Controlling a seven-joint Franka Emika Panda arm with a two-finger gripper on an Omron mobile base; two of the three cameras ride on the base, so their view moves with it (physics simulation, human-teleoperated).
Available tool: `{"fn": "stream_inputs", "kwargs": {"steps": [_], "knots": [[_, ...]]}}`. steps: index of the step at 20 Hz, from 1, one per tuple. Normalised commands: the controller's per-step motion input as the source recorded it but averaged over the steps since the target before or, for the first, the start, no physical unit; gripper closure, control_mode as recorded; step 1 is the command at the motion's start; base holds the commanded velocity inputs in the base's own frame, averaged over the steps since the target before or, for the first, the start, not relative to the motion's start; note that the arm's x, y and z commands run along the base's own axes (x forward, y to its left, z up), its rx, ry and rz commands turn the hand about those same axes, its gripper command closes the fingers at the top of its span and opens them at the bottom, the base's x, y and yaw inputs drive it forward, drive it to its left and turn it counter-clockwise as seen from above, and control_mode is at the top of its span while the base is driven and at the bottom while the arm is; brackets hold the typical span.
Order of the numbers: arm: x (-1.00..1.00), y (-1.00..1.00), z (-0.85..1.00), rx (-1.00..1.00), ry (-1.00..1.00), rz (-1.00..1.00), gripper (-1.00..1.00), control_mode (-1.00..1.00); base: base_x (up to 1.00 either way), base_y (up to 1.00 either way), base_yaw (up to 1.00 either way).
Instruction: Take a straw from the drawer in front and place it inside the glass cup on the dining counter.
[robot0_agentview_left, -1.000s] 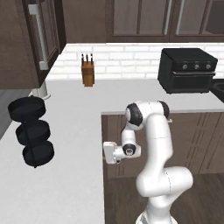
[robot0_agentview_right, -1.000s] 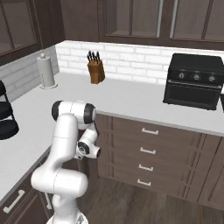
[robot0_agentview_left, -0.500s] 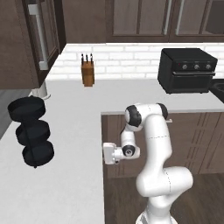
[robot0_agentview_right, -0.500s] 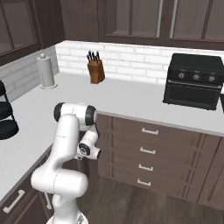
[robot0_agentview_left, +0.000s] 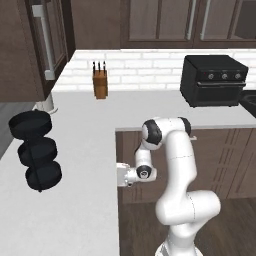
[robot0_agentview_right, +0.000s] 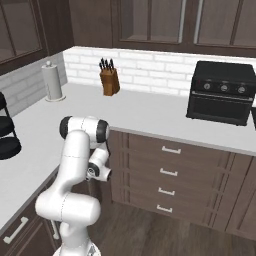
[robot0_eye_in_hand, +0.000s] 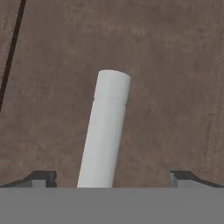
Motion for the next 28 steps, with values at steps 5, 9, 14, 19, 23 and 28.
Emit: {"fn": "stream_inputs", "kwargs": {"steps": [5,9,14,19,23,28], "knots": [[0.00,0.40,0.00,0.00,0.00,0.00,1.00,-1.00,0.00,0.00,0.00],[0.00,0.00,0.00,0.00,0.00,0.00,1.00,-1.00,0.00,0.00,0.00],[-0.09,-0.44,0.00,0.00,0.00,0.00,1.00,-1.00,0.00,0.00,0.00],[-0.07,-0.90,0.00,0.00,0.00,0.00,1.00,-1.00,0.00,0.00,0.00],[-0.16,-1.00,0.00,0.00,0.00,0.00,1.00,-1.00,0.00,0.00,0.00],[-0.16,-1.00,0.00,0.00,0.02,-0.01,1.00,-1.00,0.00,0.00,0.00]]}}
